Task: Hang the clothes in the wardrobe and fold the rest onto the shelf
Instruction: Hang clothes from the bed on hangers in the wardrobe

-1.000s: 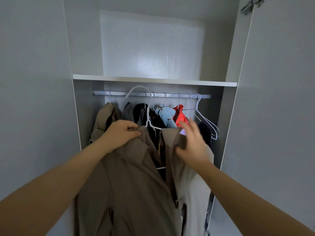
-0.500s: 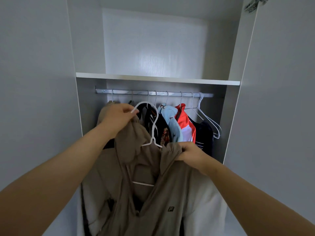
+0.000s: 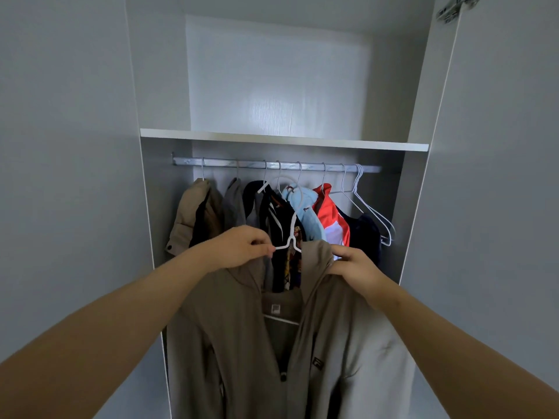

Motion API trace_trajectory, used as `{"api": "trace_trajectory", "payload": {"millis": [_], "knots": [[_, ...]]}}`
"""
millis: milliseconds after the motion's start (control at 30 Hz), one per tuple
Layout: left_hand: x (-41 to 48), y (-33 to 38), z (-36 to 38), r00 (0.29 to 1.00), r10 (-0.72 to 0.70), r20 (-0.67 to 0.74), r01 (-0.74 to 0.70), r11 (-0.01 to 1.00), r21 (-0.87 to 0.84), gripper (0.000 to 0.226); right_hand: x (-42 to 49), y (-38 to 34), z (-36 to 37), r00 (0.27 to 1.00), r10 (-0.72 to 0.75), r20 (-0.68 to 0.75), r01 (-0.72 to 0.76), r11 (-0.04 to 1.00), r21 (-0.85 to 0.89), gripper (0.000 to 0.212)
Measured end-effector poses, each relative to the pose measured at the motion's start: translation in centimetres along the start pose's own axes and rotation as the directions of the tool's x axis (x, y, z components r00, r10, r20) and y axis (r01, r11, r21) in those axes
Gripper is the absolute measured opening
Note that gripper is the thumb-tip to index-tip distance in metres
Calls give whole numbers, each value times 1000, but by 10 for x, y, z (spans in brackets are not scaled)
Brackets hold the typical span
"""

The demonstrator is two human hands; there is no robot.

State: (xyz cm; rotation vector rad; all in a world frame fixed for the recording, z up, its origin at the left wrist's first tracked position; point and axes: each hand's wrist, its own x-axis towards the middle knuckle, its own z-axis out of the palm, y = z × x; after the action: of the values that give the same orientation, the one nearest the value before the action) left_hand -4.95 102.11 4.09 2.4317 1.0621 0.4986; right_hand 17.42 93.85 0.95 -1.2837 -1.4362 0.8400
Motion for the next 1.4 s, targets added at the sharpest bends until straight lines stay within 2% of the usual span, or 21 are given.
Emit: {"api": "trace_trajectory", "payload": {"millis": [67,167,267,333,367,400,467,500,567,667,700,767,833,967,1067,1100,1167,1233,1267,1333,1400], "knots": [[2,2,4,993,0,-117,-10,997,-82,18,0,-6,-1,995,96,-17,-95,995,39,21],[9,5,11,972,30,-234,-39,999,-34,13,4,-16,-4,973,218,-78,-203,965,167,25],[14,18,21,940,111,-323,-97,994,59,15,10,-19,-2,963,2,-269,-43,988,-146,13],[18,22,23,911,119,-394,-88,991,96,17,7,-21,-1,849,-248,-467,46,915,-402,12],[19,23,22,894,114,-433,-73,991,112,18,4,-22,-2,807,-350,-475,107,878,-467,15],[21,23,20,876,107,-471,-59,992,116,18,2,-23,-3,821,-394,-413,168,858,-485,18],[22,21,18,845,93,-526,-48,994,98,18,-3,-25,-2,960,-245,-136,184,916,-356,16],[23,22,17,840,94,-534,-53,994,93,18,-7,-25,-2,988,-149,-37,131,946,-296,24],[22,24,16,843,118,-524,-75,992,103,18,-8,-23,-6,981,-128,-149,85,961,-265,40],[19,28,13,849,156,-505,-121,987,101,18,-4,-21,-20,875,-294,-384,16,811,-585,20],[17,29,11,853,166,-495,-135,986,99,17,-3,-20,-22,877,-291,-383,-45,743,-668,15],[16,30,11,858,197,-473,-163,980,113,16,-1,-20,-25,925,-165,-344,-138,696,-705,28],[16,31,12,865,222,-451,-182,975,130,15,1,-24,-27,971,-24,-237,-124,800,-587,21],[15,34,18,883,295,-364,-253,954,161,10,-1,-26,-26,997,26,-70,-55,886,-460,23],[19,36,18,896,294,-333,-271,956,113,12,-1,-23,-28,982,-91,-166,23,926,-376,18],[21,38,16,920,214,-329,-209,977,51,19,-2,-23,-29,971,-117,-209,36,934,-354,16],[30,39,12,960,-90,-266,76,995,-63,48,-3,-21,-31,959,-149,-242,66,945,-321,13],[34,38,11,923,-383,-43,372,915,-156,68,-6,-17,-32,954,-177,-240,95,943,-319,16],[35,38,10,879,-458,133,477,847,-235,63,-7,-15,-32,955,-183,-232,103,941,-322,16],[34,36,13,779,-467,419,610,718,-335,43,-9,-9,-33,962,-182,-203,106,936,-335,16],[35,33,21,745,-426,513,636,686,-353,27,-10,-2,-32,968,-183,-174,111,927,-358,14]]}}
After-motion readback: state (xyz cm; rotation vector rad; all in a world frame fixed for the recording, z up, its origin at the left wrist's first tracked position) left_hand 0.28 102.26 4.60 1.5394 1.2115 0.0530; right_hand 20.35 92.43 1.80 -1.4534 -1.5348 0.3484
